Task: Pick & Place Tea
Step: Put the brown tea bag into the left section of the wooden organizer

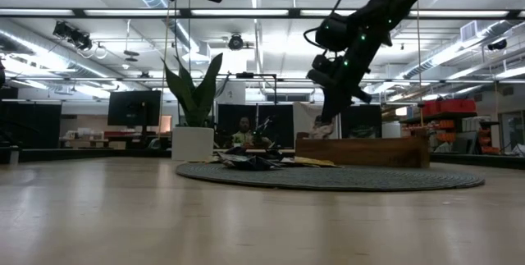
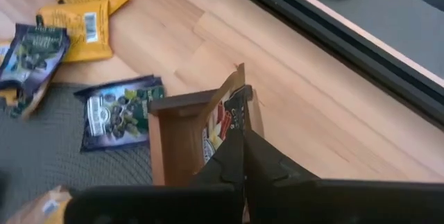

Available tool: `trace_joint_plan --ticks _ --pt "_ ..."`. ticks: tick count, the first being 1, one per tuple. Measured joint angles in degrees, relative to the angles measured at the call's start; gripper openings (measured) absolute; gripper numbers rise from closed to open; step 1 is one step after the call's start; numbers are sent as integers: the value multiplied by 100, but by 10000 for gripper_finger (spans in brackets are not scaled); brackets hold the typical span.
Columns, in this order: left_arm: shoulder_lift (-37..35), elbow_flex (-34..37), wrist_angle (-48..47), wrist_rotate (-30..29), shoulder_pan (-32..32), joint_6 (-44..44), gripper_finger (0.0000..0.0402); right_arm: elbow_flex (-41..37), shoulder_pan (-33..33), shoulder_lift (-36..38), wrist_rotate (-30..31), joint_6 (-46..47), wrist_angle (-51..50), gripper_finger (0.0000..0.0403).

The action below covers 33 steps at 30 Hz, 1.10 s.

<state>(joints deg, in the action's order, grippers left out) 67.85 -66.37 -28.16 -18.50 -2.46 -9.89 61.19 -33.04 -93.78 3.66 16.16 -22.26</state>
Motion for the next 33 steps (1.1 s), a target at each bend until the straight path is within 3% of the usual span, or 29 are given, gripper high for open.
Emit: trace_joint_plan --ticks 33 --pt "0 0 218 2 4 70 124 -64 0 -9 -67 241 -34 0"
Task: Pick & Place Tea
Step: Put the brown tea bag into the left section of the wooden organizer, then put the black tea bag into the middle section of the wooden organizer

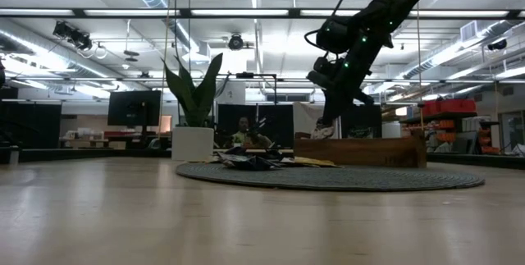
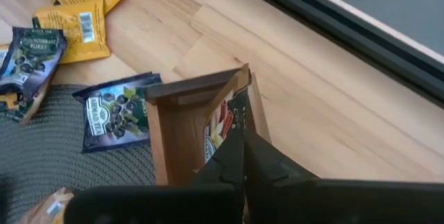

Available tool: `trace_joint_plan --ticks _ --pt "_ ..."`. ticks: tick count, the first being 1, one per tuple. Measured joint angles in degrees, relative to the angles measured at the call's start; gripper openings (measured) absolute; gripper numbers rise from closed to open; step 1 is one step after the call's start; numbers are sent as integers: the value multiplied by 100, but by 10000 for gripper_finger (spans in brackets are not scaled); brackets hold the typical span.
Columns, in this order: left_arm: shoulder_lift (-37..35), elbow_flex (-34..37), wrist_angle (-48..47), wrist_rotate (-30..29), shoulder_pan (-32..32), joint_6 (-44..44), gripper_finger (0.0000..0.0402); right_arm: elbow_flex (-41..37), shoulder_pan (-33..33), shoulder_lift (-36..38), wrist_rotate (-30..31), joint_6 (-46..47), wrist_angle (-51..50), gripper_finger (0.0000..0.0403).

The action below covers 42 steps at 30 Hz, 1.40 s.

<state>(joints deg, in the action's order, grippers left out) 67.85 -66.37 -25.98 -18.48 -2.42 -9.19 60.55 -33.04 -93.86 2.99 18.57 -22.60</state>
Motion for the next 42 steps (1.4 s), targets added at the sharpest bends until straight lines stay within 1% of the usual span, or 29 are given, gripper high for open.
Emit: trace_joint_plan --ticks 13,16,24,33,36,39,42 --pt "0 0 87 0 2 84 124 0 -2 0 -51 0 -113 0" --pt "0 0 178 0 2 83 124 0 -2 0 -49 0 -107 8" --pt "0 0 195 2 2 83 124 0 -2 0 -47 -7 -35 56" --pt "0 0 191 2 2 82 124 58 -48 -2 -54 -112 -82 129" --pt "0 0 175 4 2 81 124 162 -68 111 -308 -306 -45 150" --pt "0 63 181 44 0 59 124 308 0 398 -887 -765 -31 163" --pt "2 232 160 206 0 40 124 365 206 819 -1375 -976 -168 165"
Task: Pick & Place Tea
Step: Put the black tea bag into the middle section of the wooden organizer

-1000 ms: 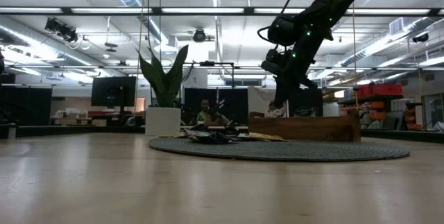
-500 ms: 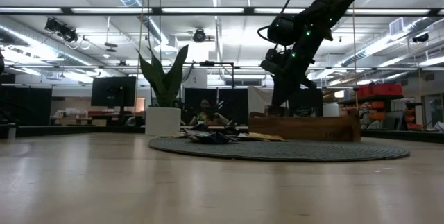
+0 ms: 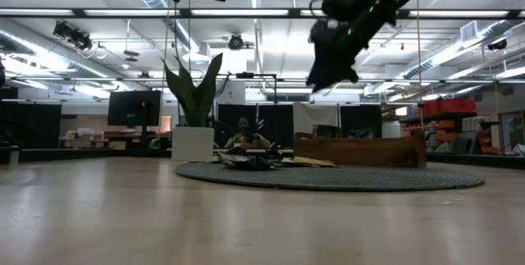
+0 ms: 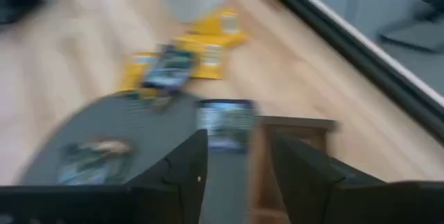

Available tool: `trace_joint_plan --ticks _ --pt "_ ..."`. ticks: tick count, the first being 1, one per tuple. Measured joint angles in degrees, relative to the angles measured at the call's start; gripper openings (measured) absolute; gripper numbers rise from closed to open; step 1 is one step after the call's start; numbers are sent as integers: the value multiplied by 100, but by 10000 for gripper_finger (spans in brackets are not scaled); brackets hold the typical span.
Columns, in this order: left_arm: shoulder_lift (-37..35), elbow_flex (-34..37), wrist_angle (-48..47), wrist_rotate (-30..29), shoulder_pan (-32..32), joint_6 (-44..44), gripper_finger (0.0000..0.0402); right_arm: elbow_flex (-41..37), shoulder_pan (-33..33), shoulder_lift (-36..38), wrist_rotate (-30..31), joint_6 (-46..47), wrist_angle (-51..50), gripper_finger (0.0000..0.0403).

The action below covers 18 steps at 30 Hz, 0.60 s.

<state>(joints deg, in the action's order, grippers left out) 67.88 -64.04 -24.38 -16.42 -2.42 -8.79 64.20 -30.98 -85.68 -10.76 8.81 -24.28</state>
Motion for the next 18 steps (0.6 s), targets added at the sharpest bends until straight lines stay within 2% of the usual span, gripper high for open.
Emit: trace_joint_plan --ticks 4,8,11,14,18 --pt "0 364 24 126 0 -72 124 2 470 602 -272 -227 -443 166" --pt "0 844 122 143 -4 -303 124 2 1081 876 -189 -211 -795 166" --pt "0 1343 586 155 -19 -558 124 2 1493 897 61 -110 -767 166" --pt "2 1834 1180 173 -119 -1305 124 2 1848 822 429 63 -626 166" --pt "4 2386 1587 358 -298 -2816 124 2 2180 695 752 210 -563 166"
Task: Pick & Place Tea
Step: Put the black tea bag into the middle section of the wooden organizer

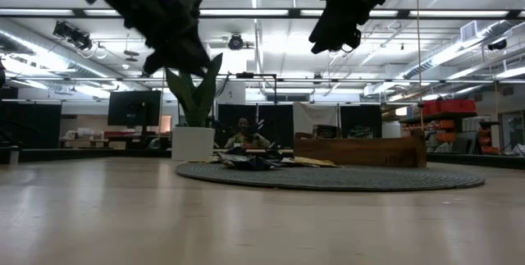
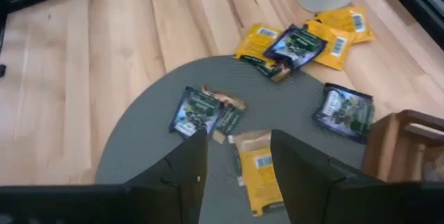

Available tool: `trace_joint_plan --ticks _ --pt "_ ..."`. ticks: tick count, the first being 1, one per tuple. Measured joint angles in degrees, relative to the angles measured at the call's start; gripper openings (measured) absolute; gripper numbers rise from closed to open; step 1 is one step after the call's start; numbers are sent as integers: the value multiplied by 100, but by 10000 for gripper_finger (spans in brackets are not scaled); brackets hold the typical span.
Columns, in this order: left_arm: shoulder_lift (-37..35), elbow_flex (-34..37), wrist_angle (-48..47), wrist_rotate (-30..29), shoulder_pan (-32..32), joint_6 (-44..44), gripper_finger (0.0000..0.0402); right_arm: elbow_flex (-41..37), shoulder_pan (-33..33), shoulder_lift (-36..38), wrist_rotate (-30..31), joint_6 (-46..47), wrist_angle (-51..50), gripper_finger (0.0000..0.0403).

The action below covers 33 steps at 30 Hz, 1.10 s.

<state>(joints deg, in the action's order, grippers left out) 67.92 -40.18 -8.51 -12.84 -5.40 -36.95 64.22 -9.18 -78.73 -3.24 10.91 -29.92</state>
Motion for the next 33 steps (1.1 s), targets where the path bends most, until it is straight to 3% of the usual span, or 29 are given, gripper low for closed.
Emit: trace_joint_plan --ticks 3,8,13,26,33 --pt "0 331 379 147 -44 -1152 124 -33 132 -97 260 92 -5 166" --pt "171 598 884 201 94 -2344 124 -162 176 -168 325 228 114 166" --pt "734 598 1553 437 298 -2896 142 -216 176 -182 325 229 146 166" --pt "2087 589 2615 453 767 -4680 251 -216 176 -180 323 165 335 166" --pt "2508 566 2613 -29 1010 -4916 263 -216 176 -178 227 -55 377 166"
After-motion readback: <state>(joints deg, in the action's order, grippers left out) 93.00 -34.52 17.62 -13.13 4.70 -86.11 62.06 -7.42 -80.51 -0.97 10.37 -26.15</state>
